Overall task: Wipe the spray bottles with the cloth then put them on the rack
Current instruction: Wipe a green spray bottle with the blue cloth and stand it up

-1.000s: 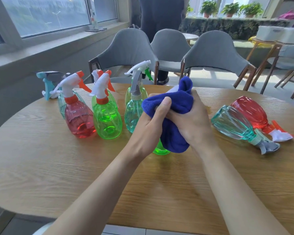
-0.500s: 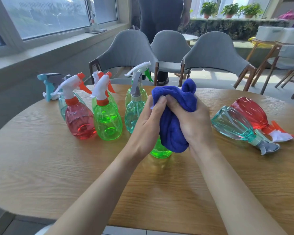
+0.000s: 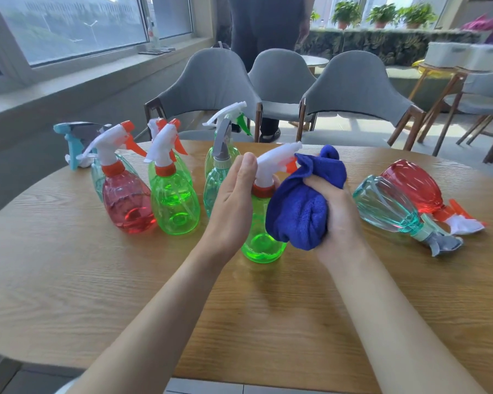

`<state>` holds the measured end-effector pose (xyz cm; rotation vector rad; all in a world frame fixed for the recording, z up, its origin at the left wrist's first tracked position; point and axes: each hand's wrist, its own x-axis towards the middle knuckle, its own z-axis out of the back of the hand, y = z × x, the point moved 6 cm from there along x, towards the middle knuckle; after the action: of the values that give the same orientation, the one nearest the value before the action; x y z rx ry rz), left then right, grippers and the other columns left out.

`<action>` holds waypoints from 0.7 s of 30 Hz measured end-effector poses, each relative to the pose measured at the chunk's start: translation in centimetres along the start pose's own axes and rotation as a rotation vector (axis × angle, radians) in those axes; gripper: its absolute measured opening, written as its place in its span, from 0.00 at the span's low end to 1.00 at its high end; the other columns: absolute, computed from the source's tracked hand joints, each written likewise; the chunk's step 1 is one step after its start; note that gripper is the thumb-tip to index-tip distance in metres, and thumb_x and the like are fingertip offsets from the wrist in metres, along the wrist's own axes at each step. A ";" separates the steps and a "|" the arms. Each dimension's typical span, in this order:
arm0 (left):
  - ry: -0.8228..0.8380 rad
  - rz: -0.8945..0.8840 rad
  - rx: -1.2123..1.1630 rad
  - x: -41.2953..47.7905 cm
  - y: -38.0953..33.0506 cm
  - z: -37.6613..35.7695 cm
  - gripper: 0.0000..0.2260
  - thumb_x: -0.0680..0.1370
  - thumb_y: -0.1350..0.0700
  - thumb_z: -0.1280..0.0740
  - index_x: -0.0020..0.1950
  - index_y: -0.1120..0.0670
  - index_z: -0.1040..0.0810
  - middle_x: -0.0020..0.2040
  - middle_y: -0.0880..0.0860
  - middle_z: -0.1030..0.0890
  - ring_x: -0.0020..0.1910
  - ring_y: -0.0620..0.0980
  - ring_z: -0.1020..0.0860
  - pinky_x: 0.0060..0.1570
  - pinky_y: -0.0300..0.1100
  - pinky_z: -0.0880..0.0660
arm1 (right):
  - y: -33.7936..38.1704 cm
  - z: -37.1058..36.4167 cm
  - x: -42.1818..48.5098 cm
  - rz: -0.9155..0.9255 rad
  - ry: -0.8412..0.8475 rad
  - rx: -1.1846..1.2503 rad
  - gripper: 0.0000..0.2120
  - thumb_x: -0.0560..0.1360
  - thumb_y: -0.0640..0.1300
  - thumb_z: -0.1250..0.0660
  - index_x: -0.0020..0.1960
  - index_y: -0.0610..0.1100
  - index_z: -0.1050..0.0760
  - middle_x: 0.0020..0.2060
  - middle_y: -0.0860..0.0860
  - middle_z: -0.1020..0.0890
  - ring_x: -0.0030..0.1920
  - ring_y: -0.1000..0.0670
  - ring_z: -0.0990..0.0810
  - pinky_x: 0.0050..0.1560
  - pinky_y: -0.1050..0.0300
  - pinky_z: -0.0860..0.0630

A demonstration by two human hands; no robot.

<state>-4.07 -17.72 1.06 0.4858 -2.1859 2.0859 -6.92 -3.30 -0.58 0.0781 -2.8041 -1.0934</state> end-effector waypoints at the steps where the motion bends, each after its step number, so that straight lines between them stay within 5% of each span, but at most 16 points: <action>1: -0.001 -0.003 -0.003 0.0 0.0 0.0 0.16 0.91 0.47 0.45 0.54 0.45 0.19 0.49 0.39 0.15 0.54 0.39 0.18 0.67 0.40 0.26 | 0.3 0.1 0.0 0.032 -0.017 -0.031 0.21 0.78 0.32 0.31 0.64 0.53 0.22 0.57 0.42 0.17 0.50 0.44 0.15 0.54 0.47 0.16; 3: -0.001 -0.009 0.005 -0.1 0.0 -0.2 0.15 0.90 0.44 0.44 0.54 0.43 0.19 0.49 0.35 0.15 0.56 0.35 0.19 0.68 0.38 0.27 | 0.9 -0.2 -0.2 0.091 -0.041 -0.123 0.19 0.78 0.30 0.31 0.60 0.52 0.17 0.52 0.44 0.16 0.48 0.45 0.16 0.55 0.49 0.18; 7: 0.022 0.008 0.046 -0.7 -0.3 -0.7 0.14 0.90 0.48 0.46 0.49 0.37 0.26 0.41 0.20 0.22 0.47 0.19 0.26 0.53 0.20 0.33 | 1.6 -0.8 -0.7 0.083 -0.134 -0.289 0.10 0.79 0.32 0.34 0.51 0.45 0.18 0.39 0.47 0.16 0.38 0.48 0.17 0.42 0.55 0.20; 12: 0.024 -0.004 0.066 -0.7 0.1 -0.2 0.12 0.90 0.46 0.46 0.55 0.39 0.23 0.50 0.28 0.19 0.55 0.23 0.24 0.61 0.25 0.32 | 1.3 -1.2 -1.1 0.083 -0.030 -0.480 0.03 0.72 0.42 0.29 0.43 0.42 0.19 0.39 0.43 0.19 0.41 0.44 0.20 0.44 0.52 0.23; 15: 0.023 -0.038 0.049 -0.4 0.0 -0.1 0.13 0.90 0.48 0.46 0.50 0.40 0.27 0.47 0.37 0.23 0.47 0.24 0.25 0.55 0.22 0.31 | 1.3 -1.3 -1.2 0.106 -0.019 -0.488 0.01 0.78 0.40 0.25 0.47 0.43 0.15 0.41 0.45 0.14 0.43 0.48 0.15 0.44 0.55 0.19; 21: 0.051 -0.007 0.052 -0.2 -0.1 -0.3 0.15 0.91 0.49 0.47 0.49 0.48 0.26 0.42 0.32 0.22 0.47 0.31 0.23 0.55 0.27 0.30 | 0.9 -0.8 -1.1 0.085 -0.003 -0.443 0.08 0.72 0.47 0.25 0.49 0.45 0.15 0.44 0.47 0.13 0.47 0.48 0.13 0.49 0.54 0.18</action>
<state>-3.85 -17.35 1.16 0.4386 -2.1039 2.1314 -5.66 -3.08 0.55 -0.0859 -2.4702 -1.6559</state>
